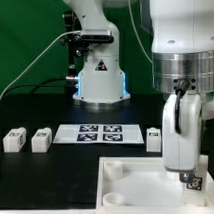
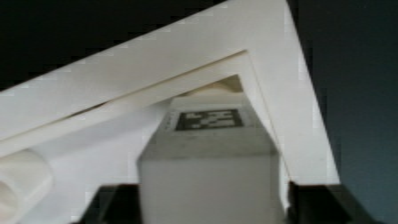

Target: Assemble one leg

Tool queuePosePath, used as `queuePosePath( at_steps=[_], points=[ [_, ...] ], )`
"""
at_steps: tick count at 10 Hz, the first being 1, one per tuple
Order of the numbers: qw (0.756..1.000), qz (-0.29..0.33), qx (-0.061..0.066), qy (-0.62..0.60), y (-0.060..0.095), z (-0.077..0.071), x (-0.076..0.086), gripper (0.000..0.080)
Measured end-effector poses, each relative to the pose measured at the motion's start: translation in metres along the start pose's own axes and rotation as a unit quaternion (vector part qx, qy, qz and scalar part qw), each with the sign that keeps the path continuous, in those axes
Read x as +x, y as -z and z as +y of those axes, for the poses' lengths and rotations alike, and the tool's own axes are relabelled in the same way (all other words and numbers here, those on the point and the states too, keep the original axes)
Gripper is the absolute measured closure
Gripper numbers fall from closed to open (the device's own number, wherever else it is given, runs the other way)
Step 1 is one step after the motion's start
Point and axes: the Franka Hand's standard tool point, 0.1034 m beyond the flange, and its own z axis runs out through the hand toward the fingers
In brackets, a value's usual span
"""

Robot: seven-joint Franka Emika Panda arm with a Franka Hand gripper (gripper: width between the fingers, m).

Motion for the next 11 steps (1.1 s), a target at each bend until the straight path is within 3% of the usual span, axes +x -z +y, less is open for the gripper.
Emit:
queuePosePath(
  at_steps=[1, 2, 3, 7, 9, 10, 11],
  points=[
    [1.0, 0.0, 0.001, 0.008, 0.0, 0.0, -0.001, 0.0328],
    [0.995, -0.001, 0.015, 0.101, -0.003, 0.001, -0.004, 0.0187],
    [0.978, -0.001, 0.025, 0.208, -0.005, 0.004, -0.009, 0.0159],
    [0.923, 0.003, 0.025, 0.385, -0.007, 0.005, -0.008, 0.0151],
    [0.856, 0.013, 0.015, 0.516, -0.007, 0.002, -0.008, 0.0151],
    [0.803, 0.019, 0.011, 0.596, -0.004, -0.005, -0.01, 0.0151],
    [0.765, 0.019, 0.005, 0.644, -0.001, -0.01, -0.01, 0.0151]
  ],
)
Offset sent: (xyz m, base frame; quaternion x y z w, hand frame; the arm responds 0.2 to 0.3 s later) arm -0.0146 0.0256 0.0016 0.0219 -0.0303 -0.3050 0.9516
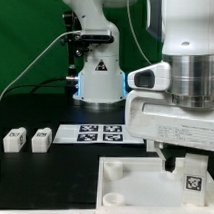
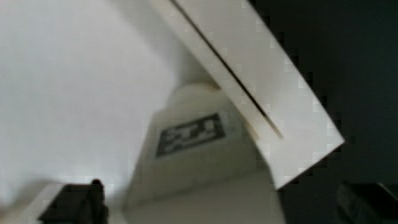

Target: Assemble one leg

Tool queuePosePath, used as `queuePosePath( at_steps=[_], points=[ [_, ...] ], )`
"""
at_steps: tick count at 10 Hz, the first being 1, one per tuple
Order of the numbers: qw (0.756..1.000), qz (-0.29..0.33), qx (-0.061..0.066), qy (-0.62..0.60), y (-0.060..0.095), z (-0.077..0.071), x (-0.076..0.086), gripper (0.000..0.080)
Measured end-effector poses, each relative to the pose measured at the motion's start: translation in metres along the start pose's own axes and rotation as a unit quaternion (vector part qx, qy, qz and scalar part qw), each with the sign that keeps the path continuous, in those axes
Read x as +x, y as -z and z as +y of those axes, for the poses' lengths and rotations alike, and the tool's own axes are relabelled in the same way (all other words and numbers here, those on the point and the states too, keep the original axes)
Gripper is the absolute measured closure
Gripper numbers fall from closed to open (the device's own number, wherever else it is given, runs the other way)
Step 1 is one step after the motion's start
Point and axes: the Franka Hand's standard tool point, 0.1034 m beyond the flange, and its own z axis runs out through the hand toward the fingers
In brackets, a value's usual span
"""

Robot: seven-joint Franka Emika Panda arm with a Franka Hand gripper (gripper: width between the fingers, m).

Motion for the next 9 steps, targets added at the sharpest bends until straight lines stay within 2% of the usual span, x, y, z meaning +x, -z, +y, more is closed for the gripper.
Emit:
queuePosePath(
  at_steps=[2, 3, 4, 5, 8, 9],
  points=[
    [1.0, 0.001, 0.0, -0.024, -0.0017, 0.0002, 0.0003, 0.016],
    [1.0, 0.001, 0.0, -0.024, -0.0016, 0.0008, 0.0008, 0.0318],
    [0.999, 0.001, 0.0, -0.054, -0.0018, 0.0007, 0.0007, 0.0318],
    [0.995, 0.001, -0.001, -0.101, -0.0017, 0.0027, 0.0017, 0.0497],
    [0.964, 0.001, -0.005, -0.266, -0.0021, 0.0075, 0.0027, 0.0499],
    [0.937, 0.003, -0.013, -0.348, -0.0021, 0.0097, 0.0014, 0.0499]
  ],
)
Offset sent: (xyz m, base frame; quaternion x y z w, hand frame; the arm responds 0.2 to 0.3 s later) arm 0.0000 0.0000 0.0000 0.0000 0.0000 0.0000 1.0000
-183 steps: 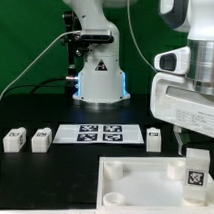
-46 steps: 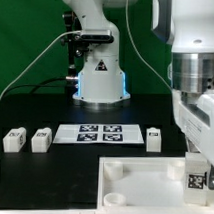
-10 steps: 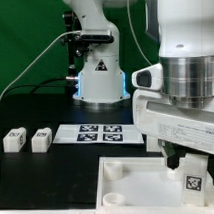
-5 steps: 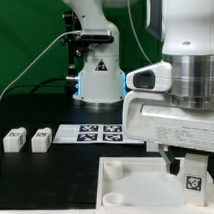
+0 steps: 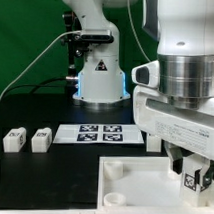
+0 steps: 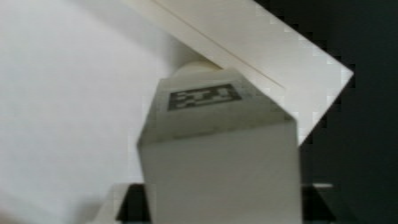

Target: Assemble one leg

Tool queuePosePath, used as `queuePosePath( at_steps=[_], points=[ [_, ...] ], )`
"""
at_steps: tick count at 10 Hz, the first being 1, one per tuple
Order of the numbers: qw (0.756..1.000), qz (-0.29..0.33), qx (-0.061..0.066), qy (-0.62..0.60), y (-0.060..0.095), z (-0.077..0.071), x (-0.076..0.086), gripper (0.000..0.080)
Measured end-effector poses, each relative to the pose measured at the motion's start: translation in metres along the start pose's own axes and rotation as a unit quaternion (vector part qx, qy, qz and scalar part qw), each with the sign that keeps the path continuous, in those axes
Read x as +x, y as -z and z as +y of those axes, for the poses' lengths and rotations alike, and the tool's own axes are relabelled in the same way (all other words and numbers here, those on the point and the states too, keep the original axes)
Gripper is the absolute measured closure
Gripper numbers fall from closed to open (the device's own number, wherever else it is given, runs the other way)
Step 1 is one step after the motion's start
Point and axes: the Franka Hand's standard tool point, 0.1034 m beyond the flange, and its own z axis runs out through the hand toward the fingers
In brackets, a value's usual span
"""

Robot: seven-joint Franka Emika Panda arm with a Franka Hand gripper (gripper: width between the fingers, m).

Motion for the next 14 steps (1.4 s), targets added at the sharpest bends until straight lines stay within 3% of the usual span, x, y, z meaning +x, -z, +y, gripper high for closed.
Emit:
queuePosePath(
  at_steps=[2, 4, 8, 10, 11, 12, 13, 14],
  points=[
    [0.983, -0.008, -0.015, -0.183, 0.0, 0.004, 0.001, 0.0499],
    [0.926, -0.017, -0.025, -0.377, 0.001, 0.007, 0.0, 0.0499],
    [0.919, -0.022, -0.031, -0.393, 0.002, 0.009, -0.001, 0.0499],
    [0.93, -0.022, -0.031, -0.366, 0.0, 0.01, -0.001, 0.0499],
    [0.93, -0.022, -0.031, -0.366, 0.0, 0.01, -0.001, 0.028],
    [0.931, -0.023, -0.027, -0.364, 0.002, 0.009, -0.005, 0.028],
    [0.933, -0.025, -0.023, -0.358, 0.008, 0.01, -0.017, 0.0178],
    [0.935, -0.029, -0.023, -0.353, 0.015, 0.013, -0.026, 0.0156]
  ],
)
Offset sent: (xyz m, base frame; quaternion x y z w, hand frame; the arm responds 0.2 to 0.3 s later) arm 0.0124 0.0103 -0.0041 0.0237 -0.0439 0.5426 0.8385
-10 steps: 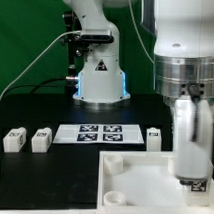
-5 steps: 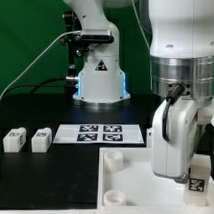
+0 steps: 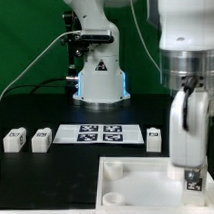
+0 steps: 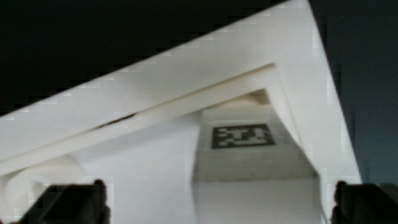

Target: Assemble one leg

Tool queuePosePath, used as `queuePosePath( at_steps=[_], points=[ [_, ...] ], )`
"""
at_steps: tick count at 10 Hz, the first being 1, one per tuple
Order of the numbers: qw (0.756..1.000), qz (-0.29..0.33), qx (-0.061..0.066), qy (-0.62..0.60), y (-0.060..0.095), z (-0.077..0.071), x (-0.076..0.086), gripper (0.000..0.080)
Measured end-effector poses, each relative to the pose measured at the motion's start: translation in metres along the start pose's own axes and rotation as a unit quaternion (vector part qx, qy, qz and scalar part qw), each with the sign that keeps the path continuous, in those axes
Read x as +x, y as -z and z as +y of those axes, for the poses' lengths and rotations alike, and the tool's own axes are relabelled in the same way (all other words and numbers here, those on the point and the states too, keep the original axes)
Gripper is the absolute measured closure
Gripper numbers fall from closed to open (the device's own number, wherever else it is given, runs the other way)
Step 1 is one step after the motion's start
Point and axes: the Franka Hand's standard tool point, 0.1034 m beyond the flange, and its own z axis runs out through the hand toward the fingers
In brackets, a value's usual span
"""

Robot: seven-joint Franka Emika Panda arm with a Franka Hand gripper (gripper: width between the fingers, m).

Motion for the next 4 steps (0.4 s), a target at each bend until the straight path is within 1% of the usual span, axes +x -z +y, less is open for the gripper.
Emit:
queuePosePath(
  at_steps=[2, 3, 4],
  points=[
    [1.0, -0.006, 0.0, 0.01, 0.0096, 0.0115, -0.0108, 0.0156],
    [1.0, -0.005, -0.003, 0.013, 0.0095, 0.013, -0.0119, 0.0151],
    [1.0, -0.005, -0.003, 0.013, 0.0087, 0.0128, -0.0112, 0.0151]
  ],
)
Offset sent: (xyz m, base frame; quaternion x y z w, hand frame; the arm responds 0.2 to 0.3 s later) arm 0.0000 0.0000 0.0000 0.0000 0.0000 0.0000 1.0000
